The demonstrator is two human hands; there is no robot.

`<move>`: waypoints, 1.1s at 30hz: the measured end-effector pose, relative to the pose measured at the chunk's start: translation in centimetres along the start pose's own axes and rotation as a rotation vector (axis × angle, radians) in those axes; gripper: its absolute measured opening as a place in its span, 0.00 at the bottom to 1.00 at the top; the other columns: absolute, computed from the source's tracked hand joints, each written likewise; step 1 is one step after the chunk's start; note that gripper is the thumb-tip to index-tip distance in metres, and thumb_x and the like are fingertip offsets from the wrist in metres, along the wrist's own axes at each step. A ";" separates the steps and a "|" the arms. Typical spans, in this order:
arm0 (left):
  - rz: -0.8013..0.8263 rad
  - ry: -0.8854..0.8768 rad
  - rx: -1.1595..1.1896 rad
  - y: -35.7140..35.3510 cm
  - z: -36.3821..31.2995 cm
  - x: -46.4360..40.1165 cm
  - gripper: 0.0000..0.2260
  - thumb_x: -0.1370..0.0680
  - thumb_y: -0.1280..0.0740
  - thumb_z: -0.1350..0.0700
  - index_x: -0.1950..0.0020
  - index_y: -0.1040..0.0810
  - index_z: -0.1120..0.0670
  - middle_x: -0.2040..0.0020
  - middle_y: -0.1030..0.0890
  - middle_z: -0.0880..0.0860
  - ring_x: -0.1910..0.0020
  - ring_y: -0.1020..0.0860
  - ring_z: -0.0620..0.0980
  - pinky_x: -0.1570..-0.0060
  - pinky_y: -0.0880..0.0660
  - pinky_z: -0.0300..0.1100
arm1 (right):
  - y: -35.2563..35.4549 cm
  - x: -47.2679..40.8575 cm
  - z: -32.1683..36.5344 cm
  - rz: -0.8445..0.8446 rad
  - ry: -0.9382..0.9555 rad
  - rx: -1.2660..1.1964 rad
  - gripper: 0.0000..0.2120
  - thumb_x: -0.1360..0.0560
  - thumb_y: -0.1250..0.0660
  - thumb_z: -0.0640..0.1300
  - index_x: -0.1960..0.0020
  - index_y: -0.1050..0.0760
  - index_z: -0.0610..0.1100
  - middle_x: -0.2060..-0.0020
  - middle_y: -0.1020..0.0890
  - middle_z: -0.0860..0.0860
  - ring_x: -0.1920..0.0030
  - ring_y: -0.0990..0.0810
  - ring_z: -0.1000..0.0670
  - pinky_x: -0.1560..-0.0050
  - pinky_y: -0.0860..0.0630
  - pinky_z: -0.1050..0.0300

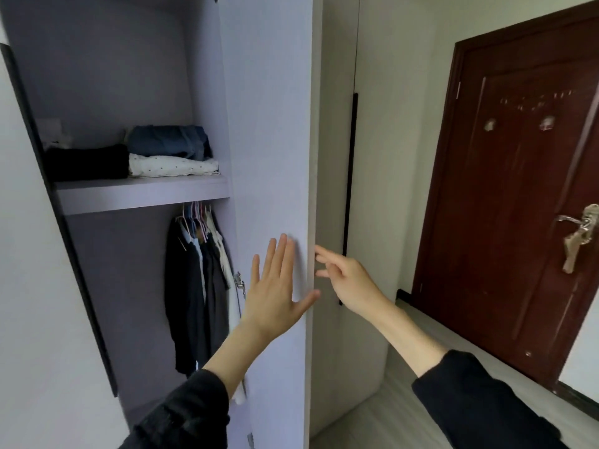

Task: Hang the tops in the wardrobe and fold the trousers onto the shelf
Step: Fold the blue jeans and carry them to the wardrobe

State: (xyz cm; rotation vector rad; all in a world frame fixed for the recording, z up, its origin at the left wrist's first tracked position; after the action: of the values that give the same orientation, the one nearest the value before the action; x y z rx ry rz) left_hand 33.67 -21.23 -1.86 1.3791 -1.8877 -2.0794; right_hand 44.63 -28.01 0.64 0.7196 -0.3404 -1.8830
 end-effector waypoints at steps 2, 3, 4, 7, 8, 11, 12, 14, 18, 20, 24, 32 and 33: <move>-0.050 0.031 0.015 0.4 1.2 0.4 0.43 0.29 0.54 0.30 0.27 0.69 0.53 0.25 0.66 0.48 0.26 0.67 0.47 0.28 0.65 0.50 | -0.9 -0.1 0.8 0.046 0.066 0.031 0.21 0.18 0.51 0.37 0.27 0.36 0.49 0.34 0.27 0.53 0.40 0.24 0.58 0.49 0.33 0.77; -0.073 0.041 0.005 1.0 2.0 0.7 0.43 0.29 0.52 0.30 0.26 0.68 0.53 0.25 0.65 0.48 0.25 0.66 0.47 0.27 0.63 0.50 | -1.5 -0.3 1.2 0.061 0.100 0.041 0.21 0.18 0.50 0.37 0.28 0.35 0.49 0.34 0.26 0.53 0.38 0.25 0.58 0.47 0.34 0.76; -0.091 0.059 -0.008 1.6 3.0 1.1 0.43 0.29 0.50 0.31 0.26 0.67 0.53 0.24 0.64 0.49 0.25 0.65 0.47 0.27 0.61 0.51 | -2.2 -0.4 1.6 0.072 0.133 0.038 0.20 0.18 0.49 0.37 0.29 0.33 0.49 0.35 0.25 0.53 0.37 0.26 0.58 0.44 0.34 0.75; -0.110 0.133 -0.050 3.4 6.3 3.0 0.46 0.30 0.48 0.30 0.25 0.64 0.55 0.23 0.60 0.51 0.25 0.63 0.46 0.27 0.60 0.51 | -4.5 -1.2 3.6 0.062 0.261 0.016 0.18 0.19 0.45 0.37 0.33 0.28 0.45 0.35 0.25 0.53 0.35 0.28 0.56 0.33 0.35 0.67; -0.104 0.152 -0.076 4.0 7.3 3.7 0.46 0.31 0.48 0.30 0.25 0.64 0.55 0.23 0.61 0.51 0.25 0.63 0.46 0.27 0.61 0.52 | -5.3 -1.6 4.5 0.032 0.316 0.042 0.17 0.20 0.44 0.37 0.33 0.27 0.44 0.35 0.25 0.52 0.34 0.28 0.56 0.32 0.35 0.64; -0.117 0.213 -0.142 5.8 10.3 5.8 0.47 0.31 0.48 0.29 0.26 0.66 0.55 0.24 0.63 0.50 0.25 0.65 0.47 0.27 0.63 0.53 | -8.5 -3.2 7.2 -0.015 0.457 0.104 0.18 0.20 0.42 0.41 0.30 0.31 0.44 0.32 0.28 0.52 0.31 0.31 0.55 0.31 0.39 0.65; -0.116 0.237 -0.162 6.3 11.3 6.4 0.47 0.31 0.48 0.29 0.26 0.67 0.54 0.24 0.63 0.50 0.25 0.66 0.47 0.27 0.64 0.53 | -9.6 -3.8 8.0 -0.015 0.483 0.120 0.21 0.20 0.41 0.42 0.28 0.34 0.45 0.29 0.31 0.53 0.30 0.34 0.56 0.31 0.41 0.66; -0.128 0.274 -0.209 7.3 13.4 7.3 0.48 0.31 0.46 0.29 0.26 0.66 0.55 0.24 0.62 0.50 0.25 0.65 0.48 0.28 0.63 0.54 | -11.5 -4.9 9.2 -0.010 0.530 0.170 0.27 0.21 0.40 0.45 0.24 0.43 0.47 0.25 0.40 0.54 0.26 0.43 0.57 0.30 0.47 0.67; -0.149 0.359 -0.305 9.3 18.1 8.9 0.47 0.31 0.46 0.30 0.24 0.61 0.57 0.23 0.59 0.52 0.24 0.62 0.50 0.28 0.60 0.56 | -15.6 -7.2 11.5 0.055 0.596 0.271 0.37 0.22 0.37 0.51 0.23 0.58 0.55 0.23 0.57 0.56 0.24 0.59 0.56 0.29 0.51 0.59; -0.160 0.406 -0.361 10.4 20.8 9.7 0.47 0.31 0.47 0.29 0.24 0.62 0.56 0.23 0.60 0.52 0.24 0.62 0.50 0.28 0.62 0.55 | -17.9 -8.1 12.4 0.095 0.623 0.380 0.42 0.23 0.36 0.54 0.25 0.64 0.56 0.25 0.64 0.55 0.25 0.64 0.53 0.28 0.55 0.56; -0.167 0.531 -0.410 12.1 26.8 10.4 0.49 0.29 0.40 0.31 0.29 0.71 0.54 0.26 0.68 0.52 0.27 0.68 0.53 0.29 0.66 0.57 | -23.2 -11.0 14.4 0.082 0.678 0.583 0.45 0.24 0.36 0.55 0.30 0.72 0.56 0.30 0.74 0.54 0.29 0.74 0.50 0.26 0.58 0.43; -0.183 0.551 -0.415 12.1 37.5 8.2 0.50 0.30 0.41 0.29 0.26 0.68 0.55 0.26 0.68 0.53 0.26 0.68 0.54 0.30 0.67 0.58 | -30.4 -18.7 15.2 -0.139 0.714 0.702 0.49 0.31 0.29 0.60 0.24 0.61 0.56 0.25 0.64 0.51 0.24 0.60 0.43 0.34 0.49 0.26; -0.194 0.535 -0.419 11.8 38.8 7.8 0.50 0.30 0.40 0.30 0.25 0.67 0.56 0.26 0.67 0.53 0.26 0.67 0.54 0.30 0.65 0.58 | -31.2 -19.5 15.3 -0.175 0.730 0.703 0.50 0.33 0.28 0.60 0.24 0.57 0.55 0.24 0.59 0.51 0.24 0.56 0.42 0.36 0.47 0.26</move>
State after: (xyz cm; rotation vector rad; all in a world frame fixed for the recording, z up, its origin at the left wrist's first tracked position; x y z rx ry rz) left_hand -0.30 2.20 -1.32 1.8072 -1.0846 -1.7761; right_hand 17.64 1.25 2.20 1.8849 -0.4707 -1.4998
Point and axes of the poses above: each hand's wrist, its own x-axis away from the middle knuckle, its own y-axis out of the back of the hand, z = x × y, the point moved 6 cm from there along -x, towards the middle knuckle
